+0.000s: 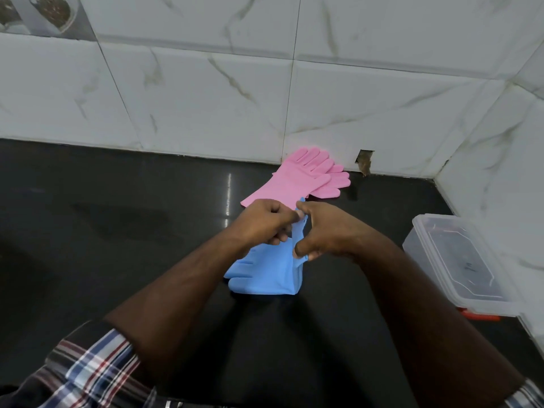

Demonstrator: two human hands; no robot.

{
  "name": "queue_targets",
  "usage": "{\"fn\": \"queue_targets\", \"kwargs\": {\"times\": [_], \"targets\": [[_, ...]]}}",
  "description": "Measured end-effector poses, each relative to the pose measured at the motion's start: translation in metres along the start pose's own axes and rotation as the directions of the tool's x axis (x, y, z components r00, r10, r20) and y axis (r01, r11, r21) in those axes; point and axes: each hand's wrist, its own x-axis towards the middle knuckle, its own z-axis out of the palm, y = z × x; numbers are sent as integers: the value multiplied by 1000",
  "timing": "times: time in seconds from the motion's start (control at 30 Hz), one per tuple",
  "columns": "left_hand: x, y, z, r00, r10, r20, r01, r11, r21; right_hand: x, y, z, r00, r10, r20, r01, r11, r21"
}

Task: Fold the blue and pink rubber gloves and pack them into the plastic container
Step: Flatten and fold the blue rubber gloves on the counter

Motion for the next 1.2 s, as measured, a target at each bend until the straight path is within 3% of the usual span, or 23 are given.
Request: {"fn": "queue_targets", "kwargs": {"times": [0.13, 0.27, 0.37, 0.5, 0.6, 0.83, 0.97, 1.2], "targets": [[-9, 19, 6, 982, -101, 158, 96, 995, 38, 0, -3, 0, 1000, 5, 8, -5, 1000, -22], [-10, 23, 17, 991, -94, 96, 86, 993, 78, -2, -1, -1, 999, -48, 22, 49, 997, -67], [-9, 20, 17, 998, -68, -5, 68, 986, 154, -7, 9, -1, 995, -102, -10, 103, 994, 41], [-11, 16, 14, 995, -95, -41, 96, 995, 30, -21, 42, 17, 977, -187, -106, 208, 949, 239], [-14, 16, 15, 993, -102, -59, 101, 995, -8, -19, 71, 59, 984, -113, -138, 143, 961, 235], [-21, 8, 5, 990, -95, -107, 96, 995, 5, 10, 81, 116, 905, -133, -404, 112, 991, -76], [-32, -25, -19, 973, -108, -203, 112, 994, 12, 12, 89, 122, 941, -134, -311, 39, 955, -294], [-55, -77, -30, 919, -191, -346, 194, 981, -27, 11, 85, 129, 933, -195, -303, 10, 854, -520]]}}
